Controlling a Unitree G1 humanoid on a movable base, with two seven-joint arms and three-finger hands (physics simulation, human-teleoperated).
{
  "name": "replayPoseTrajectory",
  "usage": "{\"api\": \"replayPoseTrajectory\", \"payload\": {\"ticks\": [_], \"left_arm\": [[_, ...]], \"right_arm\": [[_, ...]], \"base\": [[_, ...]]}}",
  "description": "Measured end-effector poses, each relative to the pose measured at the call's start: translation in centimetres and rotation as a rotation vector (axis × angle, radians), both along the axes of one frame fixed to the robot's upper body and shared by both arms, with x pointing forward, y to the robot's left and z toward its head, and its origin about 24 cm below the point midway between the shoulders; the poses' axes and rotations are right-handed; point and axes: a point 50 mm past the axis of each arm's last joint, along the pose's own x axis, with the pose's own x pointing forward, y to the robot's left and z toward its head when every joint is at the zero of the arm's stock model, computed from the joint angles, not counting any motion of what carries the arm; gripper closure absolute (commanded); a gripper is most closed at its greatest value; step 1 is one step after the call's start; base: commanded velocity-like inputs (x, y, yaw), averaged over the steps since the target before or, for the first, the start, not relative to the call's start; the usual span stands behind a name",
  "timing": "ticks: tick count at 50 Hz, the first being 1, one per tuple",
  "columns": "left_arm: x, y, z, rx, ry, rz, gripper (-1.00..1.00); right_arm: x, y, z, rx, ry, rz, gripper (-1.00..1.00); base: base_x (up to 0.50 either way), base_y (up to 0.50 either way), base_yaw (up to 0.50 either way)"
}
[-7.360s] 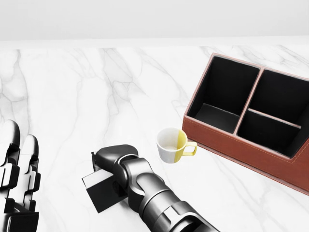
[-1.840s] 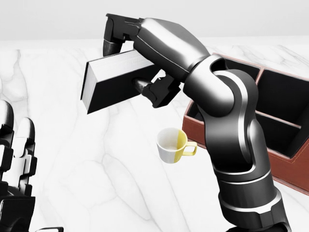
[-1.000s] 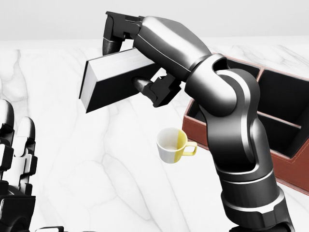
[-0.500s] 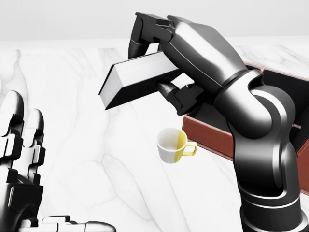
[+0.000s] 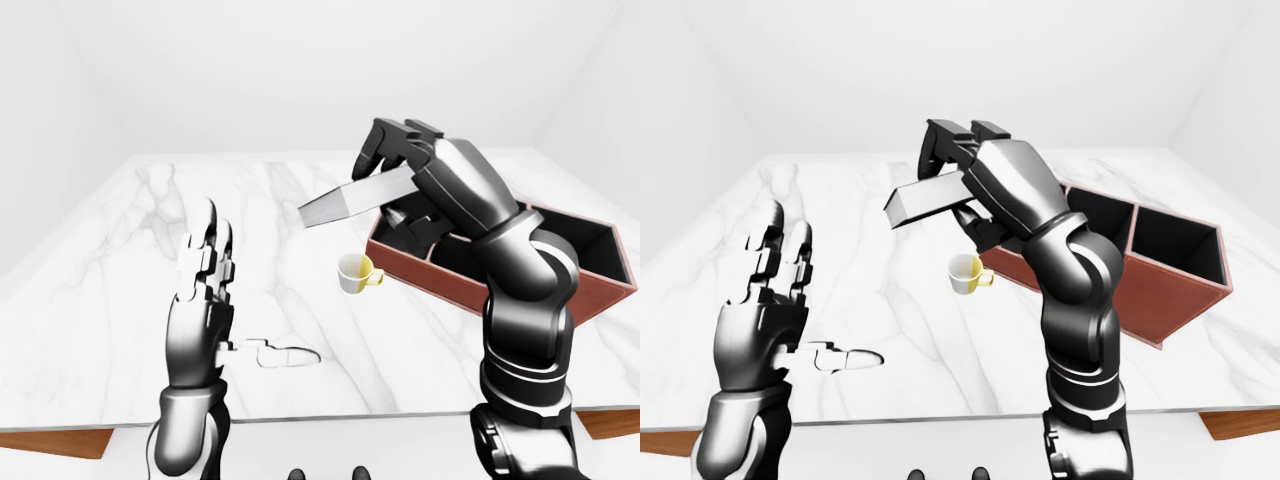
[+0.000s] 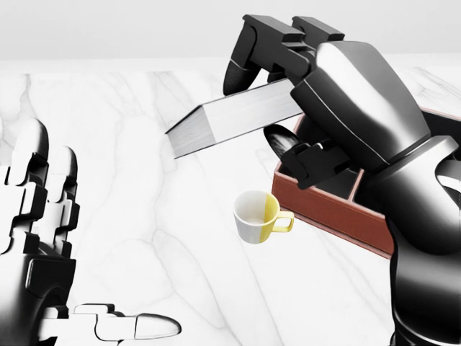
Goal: Pick up the book and place it in the caddy.
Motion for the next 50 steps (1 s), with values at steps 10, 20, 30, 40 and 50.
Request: {"api": "replayPoseTrajectory", "payload": {"ticks": [10,20,30,40,50], "left_arm": [[0.2,-0.1,0.1,0.000,-0.008,-0.005,-1.00],[0.2,-0.1,0.2,0.000,-0.014,-0.008,-1.00],[0.3,-0.2,0.3,0.000,-0.016,-0.008,-1.00],[0.3,-0.2,0.2,0.001,-0.011,-0.009,-1.00],[0.2,-0.2,0.1,0.001,-0.009,-0.010,-1.00]], "right_arm": [[0.1,-0.6,0.3,0.045,-0.023,-0.002,1.00],[0.4,-1.5,0.6,0.122,-0.042,0.000,1.00],[0.8,-2.5,0.5,0.190,-0.050,-0.009,1.00],[0.3,-3.0,0.4,0.216,-0.070,-0.017,1.00],[-1.0,-3.0,1.0,0.197,-0.127,-0.007,1.00]], "base": [[0.00,0.00,0.00],[0.00,0.00,0.00],[0.00,0.00,0.00],[0.00,0.00,0.00],[0.00,0.00,0.00]]}}
